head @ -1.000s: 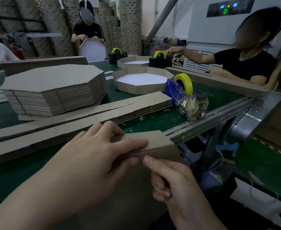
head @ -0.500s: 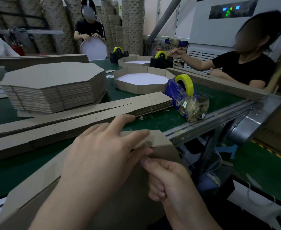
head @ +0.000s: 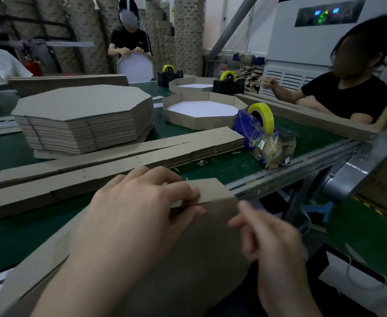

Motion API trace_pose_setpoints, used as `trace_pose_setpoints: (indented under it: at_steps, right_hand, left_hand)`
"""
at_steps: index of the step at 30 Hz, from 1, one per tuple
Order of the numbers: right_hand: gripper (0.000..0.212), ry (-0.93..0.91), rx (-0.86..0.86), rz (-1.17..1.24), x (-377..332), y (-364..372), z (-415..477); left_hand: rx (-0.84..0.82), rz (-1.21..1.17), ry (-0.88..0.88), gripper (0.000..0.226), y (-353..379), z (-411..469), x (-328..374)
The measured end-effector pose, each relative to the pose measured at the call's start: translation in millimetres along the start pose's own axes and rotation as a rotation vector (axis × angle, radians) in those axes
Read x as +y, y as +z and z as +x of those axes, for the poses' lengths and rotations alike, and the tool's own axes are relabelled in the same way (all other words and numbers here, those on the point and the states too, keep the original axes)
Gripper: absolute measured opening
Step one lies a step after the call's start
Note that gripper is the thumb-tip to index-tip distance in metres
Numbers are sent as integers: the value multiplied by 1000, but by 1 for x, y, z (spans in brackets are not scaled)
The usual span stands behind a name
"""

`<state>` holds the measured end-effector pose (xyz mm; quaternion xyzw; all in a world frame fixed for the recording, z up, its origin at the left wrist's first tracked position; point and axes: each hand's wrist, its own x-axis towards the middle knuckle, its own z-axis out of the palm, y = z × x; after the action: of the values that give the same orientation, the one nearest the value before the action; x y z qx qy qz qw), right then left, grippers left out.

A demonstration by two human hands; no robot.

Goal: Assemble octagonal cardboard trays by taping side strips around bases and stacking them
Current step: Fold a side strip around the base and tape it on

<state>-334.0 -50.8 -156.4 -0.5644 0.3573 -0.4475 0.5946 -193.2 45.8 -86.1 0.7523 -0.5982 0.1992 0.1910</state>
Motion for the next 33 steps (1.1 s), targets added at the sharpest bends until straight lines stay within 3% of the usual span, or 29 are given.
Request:
trace_pose_setpoints:
  at_steps: [2,4,8,13,16,19,23,28,33]
  right_hand:
    - [9,-327,175,-50,4,-7,6]
    - [29,-540,111,-316,7,-8,11]
    - [43,-627,-39,-567,15,-1,13]
    - [43,-724,-110,-563,13,1,9]
    - [37,-657,-125,-453,12,-8,16]
    - [32,-384,-97,-430,22,-21,37]
    - [27,-49,-322,-146,41,-24,47]
    - [24,-123,-270,111,47,-27,46]
    - [44,-357,-226,-60,22,-41,58]
  left_hand:
    - [-18,51,40,20,1,-4,-3]
    - [-59,139,70,35,3,-8,-4]
    - [-93,254,91,53,0,-13,-9]
    - [-96,274,103,61,-8,-8,-8]
    - [-103,302,85,59,-6,-9,-3]
    - [-68,327,46,63,-8,-16,-11]
    - [-41,297,49,64,-12,-22,-16]
    - [53,224,82,63,-20,-25,-9]
    - [124,115,59,68,-15,-26,-9]
